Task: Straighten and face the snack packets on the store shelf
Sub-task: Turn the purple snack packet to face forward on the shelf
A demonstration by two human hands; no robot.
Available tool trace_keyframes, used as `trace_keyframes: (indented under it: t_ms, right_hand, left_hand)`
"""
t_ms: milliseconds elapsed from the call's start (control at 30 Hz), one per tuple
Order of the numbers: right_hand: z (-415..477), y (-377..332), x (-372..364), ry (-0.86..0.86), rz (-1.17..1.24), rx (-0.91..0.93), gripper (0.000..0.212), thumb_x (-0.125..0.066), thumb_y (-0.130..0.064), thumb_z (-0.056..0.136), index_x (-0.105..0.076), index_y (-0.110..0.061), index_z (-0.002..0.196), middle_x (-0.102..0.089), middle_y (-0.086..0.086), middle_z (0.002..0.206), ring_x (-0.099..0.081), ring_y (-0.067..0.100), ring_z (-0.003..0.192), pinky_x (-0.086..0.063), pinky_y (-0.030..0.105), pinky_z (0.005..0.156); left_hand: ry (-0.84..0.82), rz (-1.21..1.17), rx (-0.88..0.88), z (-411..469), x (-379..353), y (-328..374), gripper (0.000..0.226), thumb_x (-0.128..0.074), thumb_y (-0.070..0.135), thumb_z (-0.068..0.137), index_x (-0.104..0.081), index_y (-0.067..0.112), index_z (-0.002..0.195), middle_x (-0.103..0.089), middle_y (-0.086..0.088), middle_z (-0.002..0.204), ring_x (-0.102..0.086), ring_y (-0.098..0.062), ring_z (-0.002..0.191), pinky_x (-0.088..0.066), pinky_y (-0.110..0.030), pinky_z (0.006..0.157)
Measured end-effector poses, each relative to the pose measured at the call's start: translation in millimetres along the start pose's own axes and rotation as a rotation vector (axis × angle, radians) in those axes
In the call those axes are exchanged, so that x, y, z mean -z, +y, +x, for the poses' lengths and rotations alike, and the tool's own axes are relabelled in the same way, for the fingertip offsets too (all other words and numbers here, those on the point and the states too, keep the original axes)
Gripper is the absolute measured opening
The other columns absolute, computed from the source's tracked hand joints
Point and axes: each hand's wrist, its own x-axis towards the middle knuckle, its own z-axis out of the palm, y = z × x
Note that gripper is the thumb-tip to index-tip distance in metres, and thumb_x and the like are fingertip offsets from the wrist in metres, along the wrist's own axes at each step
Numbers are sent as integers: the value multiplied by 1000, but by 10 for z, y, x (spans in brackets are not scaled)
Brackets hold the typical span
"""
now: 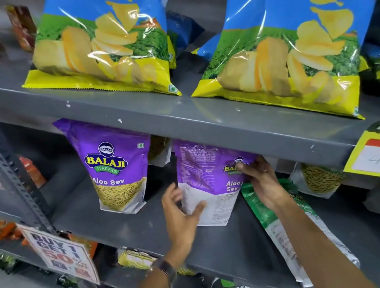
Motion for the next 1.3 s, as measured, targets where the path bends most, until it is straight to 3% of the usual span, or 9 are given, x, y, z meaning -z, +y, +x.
trace_keyframes:
  t_ms: [167, 300, 433, 633, 800, 900, 1100, 1233, 1300]
  right_hand:
    - [-126, -74, -147, 113, -43, 45, 30, -78, -7, 61, -65, -16, 87, -75, 4, 82, -72, 22, 73, -57, 31, 69]
    - [-329, -60, -269, 202, -61, 59, 41, -76, -5, 64, -60, -7, 103, -71, 8, 94, -70, 11, 80, -54, 21, 69]
    - [-524, -29, -328, 143, -54, 52, 51, -72, -9, 64, -55, -6, 112, -70, 9, 106, -68, 14, 94, -54, 18, 75]
    - [-669, -38, -364, -8, -156, 25, 44, -77, -18, 59, -61, -13, 100, -71, 3, 97, -67, 13, 93, -54, 21, 80]
    - [-403, -36, -235, 330, -171, 148, 49, -68, 19, 65, -51, -10, 101, -62, -1, 88, -63, 0, 69, -52, 12, 66]
    - [-284, 54, -168, 276, -292, 70, 64, -69, 19, 64, -42, -13, 112, -58, -8, 92, -63, -10, 69, -52, 10, 63]
    - [-215, 301, -154, 252, -357, -36, 71, -81, 9, 56, -47, -4, 116, -65, 7, 103, -64, 15, 89, -55, 21, 73]
    - [-317, 371, -310, 355, -357, -17, 56, -82, 6, 57, -51, -7, 103, -63, -2, 90, -62, -5, 67, -48, 9, 57]
    - [-359, 445, -336, 390, -326, -7, 53, -83, 3, 58, -53, -13, 99, -64, -2, 91, -62, 4, 75, -49, 10, 58]
  left_hand:
    - [-10, -40, -11, -437, -317, -83, 91, -84, 6, 57, -25, 33, 122, -48, 10, 104, -53, -19, 99, -45, -15, 77]
    - [-149, 17, -22, -475, -402, -38, 102, -85, 26, 50, -18, 34, 127, -37, 2, 129, -37, -14, 125, -36, -31, 105]
    - [-225, 78, -61, -386, -391, 16, 118, -88, 30, 46, -15, 26, 139, -29, 5, 134, -24, 8, 124, -31, -32, 109]
    - [-271, 136, 81, -68, -272, -21, 127, -84, 58, 35, -15, 37, 140, -43, -1, 142, -45, -18, 128, -43, -46, 103]
    - [-420, 268, 4, 391, 73, -66, 132, -81, 65, 33, -18, 23, 141, -45, -3, 139, -43, -19, 128, -38, -45, 107]
    - [-443, 299, 6, 600, 271, -72, 129, -79, 69, 33, -21, 21, 138, -47, -1, 133, -49, -15, 121, -43, -37, 101]
    - [-503, 226, -6, 768, 411, -8, 91, -77, 51, 46, -41, 23, 125, -61, 14, 109, -60, 3, 97, -45, -12, 81]
    - [-486, 124, 23, 705, 400, -85, 54, -77, 13, 70, -45, 19, 113, -59, 17, 106, -60, 16, 88, -53, -18, 83]
    - [-468, 99, 21, 674, 391, -106, 45, -71, 4, 74, -47, 19, 109, -58, 17, 104, -60, 17, 86, -52, -15, 80]
